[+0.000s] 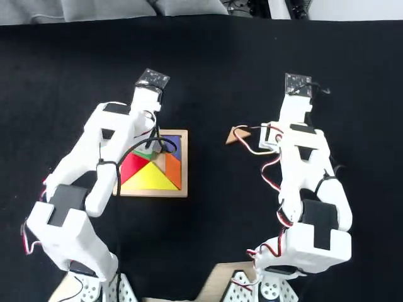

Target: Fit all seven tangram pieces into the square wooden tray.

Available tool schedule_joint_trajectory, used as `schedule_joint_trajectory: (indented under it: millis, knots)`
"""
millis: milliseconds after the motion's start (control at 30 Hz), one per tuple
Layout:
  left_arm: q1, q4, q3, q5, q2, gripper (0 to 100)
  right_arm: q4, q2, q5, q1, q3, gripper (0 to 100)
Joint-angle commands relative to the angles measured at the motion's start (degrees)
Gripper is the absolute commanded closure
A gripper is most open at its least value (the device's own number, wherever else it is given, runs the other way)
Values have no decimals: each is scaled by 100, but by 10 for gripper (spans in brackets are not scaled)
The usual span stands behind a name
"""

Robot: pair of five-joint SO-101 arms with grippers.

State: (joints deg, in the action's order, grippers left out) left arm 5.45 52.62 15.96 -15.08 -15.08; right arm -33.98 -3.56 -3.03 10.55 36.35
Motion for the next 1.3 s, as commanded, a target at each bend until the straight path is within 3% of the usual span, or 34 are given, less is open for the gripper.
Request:
schedule_joint_trajectory:
  millis: [0,467,700,967,1133,1267]
  knots:
    - [57,255,-505,18,-141,841,97,22,-53,-105,-286,984]
    - [171,457,-778,-519,-255,835,62,22,-53,-105,-330,984]
    - [127,1055,-1279,-536,-255,695,62,22,-53,-105,-330,984]
    - [136,1090,-1402,-545,-237,704,62,22,-53,-105,-330,984]
    - [-242,1881,-1473,-571,141,704,62,22,-53,-105,-330,984]
    - [-365,1486,-804,-1125,264,705,62,22,-53,-105,-330,984]
